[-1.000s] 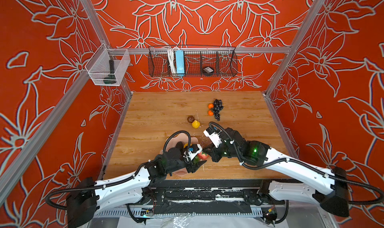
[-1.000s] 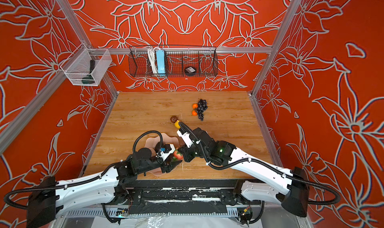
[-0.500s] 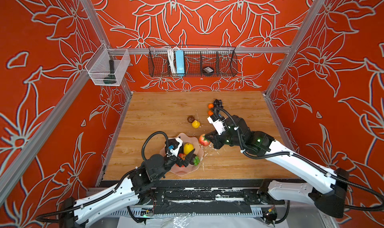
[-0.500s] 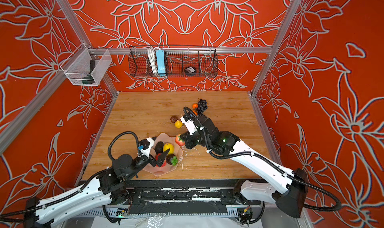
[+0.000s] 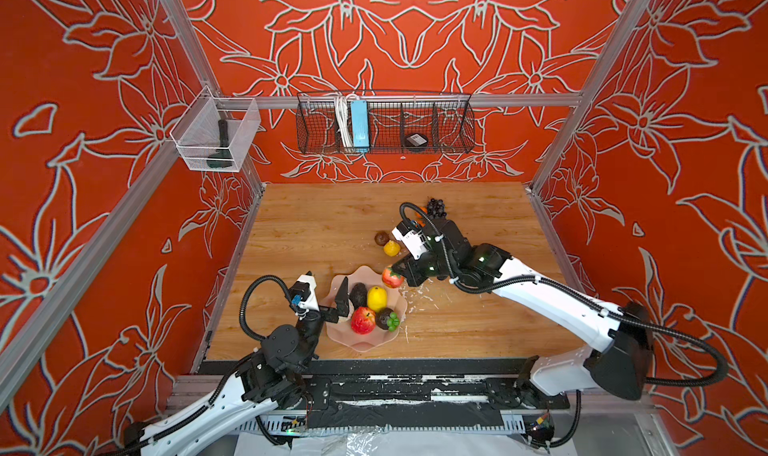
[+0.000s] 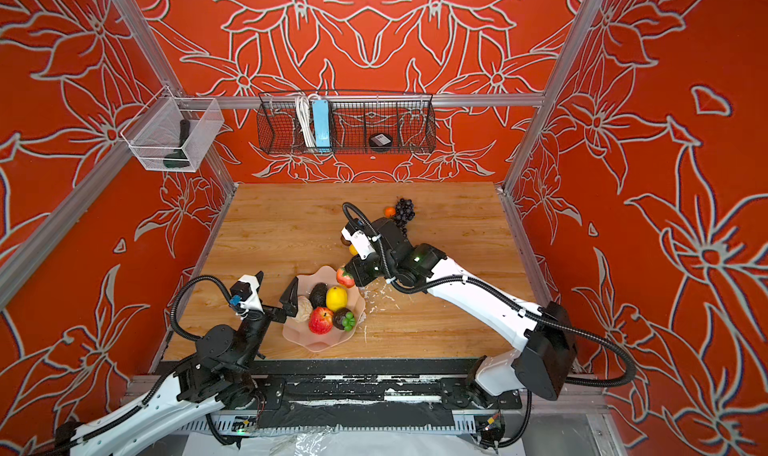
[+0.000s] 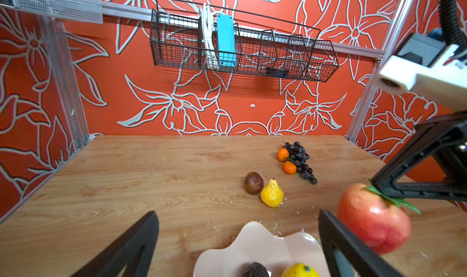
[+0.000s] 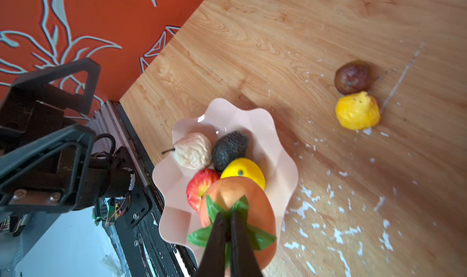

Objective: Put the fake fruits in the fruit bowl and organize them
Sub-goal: 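Lower the red fruit into the bowl with the right gripper while the left withdraws, then open the right gripper, lift it and move toward the yellow pear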

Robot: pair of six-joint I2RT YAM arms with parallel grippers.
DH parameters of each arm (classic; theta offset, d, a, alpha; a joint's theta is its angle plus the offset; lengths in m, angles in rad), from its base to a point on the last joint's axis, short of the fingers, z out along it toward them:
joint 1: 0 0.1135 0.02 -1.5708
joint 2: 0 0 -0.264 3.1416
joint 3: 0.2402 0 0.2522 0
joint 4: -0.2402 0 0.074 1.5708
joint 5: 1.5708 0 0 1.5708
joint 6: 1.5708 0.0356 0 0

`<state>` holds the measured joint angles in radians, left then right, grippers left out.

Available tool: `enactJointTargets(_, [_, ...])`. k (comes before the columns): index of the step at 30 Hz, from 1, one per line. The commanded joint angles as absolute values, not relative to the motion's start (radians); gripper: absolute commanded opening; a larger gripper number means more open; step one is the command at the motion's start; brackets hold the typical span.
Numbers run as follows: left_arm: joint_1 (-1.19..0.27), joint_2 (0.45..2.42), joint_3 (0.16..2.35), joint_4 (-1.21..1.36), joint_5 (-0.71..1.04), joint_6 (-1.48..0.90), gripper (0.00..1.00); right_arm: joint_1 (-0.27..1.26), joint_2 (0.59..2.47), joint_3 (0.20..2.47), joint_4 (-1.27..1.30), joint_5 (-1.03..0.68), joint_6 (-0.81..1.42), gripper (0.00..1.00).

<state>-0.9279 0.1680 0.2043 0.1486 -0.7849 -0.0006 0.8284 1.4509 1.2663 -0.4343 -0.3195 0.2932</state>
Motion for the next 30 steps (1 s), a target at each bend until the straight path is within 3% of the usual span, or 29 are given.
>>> enactJointTargets(1, [-0.922, 0.146, 0.202, 0.124, -0.840, -0.028, 0.98, 0.824, 1.524, 1.327, -0.429, -0.378, 0.258, 0.05])
enactJointTargets(19, [-0.919, 0.144, 0.203, 0.113, -0.839, -0.038, 0.98, 0.821, 1.889, 1.639, -0.540, -0.434, 0.201, 0.04])
enactJointTargets(30, [-0.917, 0.158, 0.203, 0.124, -0.839, -0.041, 0.98, 0.799, 1.994, 1.736, -0.620, -0.418, 0.183, 0.04])
